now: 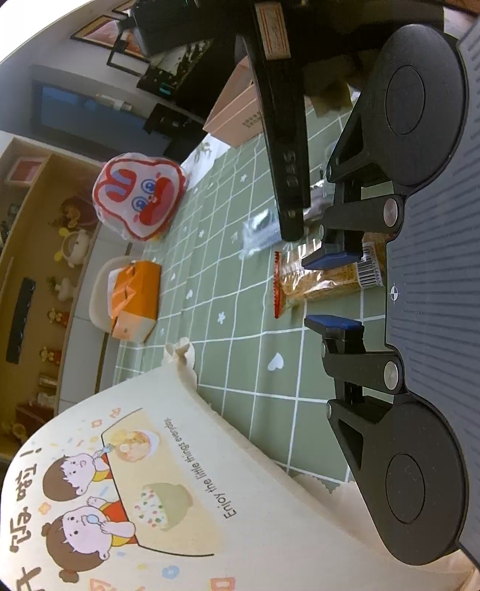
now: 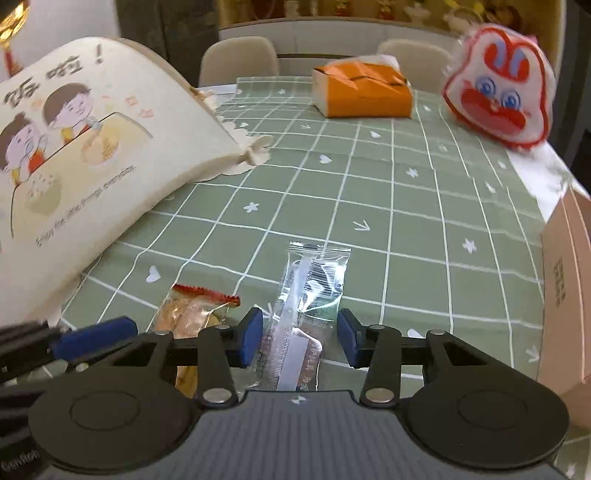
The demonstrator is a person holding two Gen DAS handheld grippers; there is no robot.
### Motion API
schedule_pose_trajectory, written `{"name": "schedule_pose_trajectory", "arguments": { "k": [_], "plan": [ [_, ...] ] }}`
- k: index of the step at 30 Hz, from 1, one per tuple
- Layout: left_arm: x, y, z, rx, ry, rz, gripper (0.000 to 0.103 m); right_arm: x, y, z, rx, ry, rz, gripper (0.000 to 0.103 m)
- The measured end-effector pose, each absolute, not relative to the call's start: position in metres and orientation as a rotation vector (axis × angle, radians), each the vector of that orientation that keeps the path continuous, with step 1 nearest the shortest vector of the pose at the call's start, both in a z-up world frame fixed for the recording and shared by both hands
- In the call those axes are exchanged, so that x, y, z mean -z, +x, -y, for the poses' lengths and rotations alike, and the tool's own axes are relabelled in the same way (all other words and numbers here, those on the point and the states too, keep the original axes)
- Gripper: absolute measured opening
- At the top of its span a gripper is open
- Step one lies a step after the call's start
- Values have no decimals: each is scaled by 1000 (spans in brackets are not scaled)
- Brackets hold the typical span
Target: Organize snacks
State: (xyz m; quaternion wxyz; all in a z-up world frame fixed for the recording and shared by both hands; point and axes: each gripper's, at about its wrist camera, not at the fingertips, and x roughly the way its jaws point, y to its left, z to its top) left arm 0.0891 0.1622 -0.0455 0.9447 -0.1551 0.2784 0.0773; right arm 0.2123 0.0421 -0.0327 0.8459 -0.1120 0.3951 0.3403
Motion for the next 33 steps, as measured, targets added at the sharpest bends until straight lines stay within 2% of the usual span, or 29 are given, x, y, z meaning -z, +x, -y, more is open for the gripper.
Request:
{"name": "schedule_pose_trajectory", "arguments": {
  "k": [3,6,8,9,15,17,18,19,21,24,27,33],
  "plan": [
    [44,89,-159,-175,-292,-575,33,21,210,-26,-728,-191,-805,41],
    [42,89,-159,-202,-284,-579,33,1,196,1,-671,-191,-681,39],
    [40,88,-162,-232,-302,-572,30,-10,187,26,-666,-167,-645,19],
    [39,88,-165,-246,-317,-569,30,-13,184,39,-668,-151,-650,12],
    [36,103,-165,-263,-330,-620,30,-5,155,105,-654,-162,-655,13],
    [37,107,-156,-266,-280,-626,30,6,146,121,-646,-164,-670,18],
    [37,109,-151,-263,-249,-625,30,12,142,128,-640,-166,-681,32],
    [36,111,-146,-256,-222,-631,30,18,138,136,-634,-164,-691,51],
    [35,117,-136,-236,-161,-649,30,31,130,150,-628,-150,-701,67],
    [30,124,-124,-223,-108,-683,30,48,125,166,-607,-132,-710,68],
    [20,128,-115,-174,-120,-683,30,50,120,176,-588,-117,-680,69],
    [17,138,-85,-168,28,-727,31,51,125,186,-591,-49,-684,71]
  ]
}}
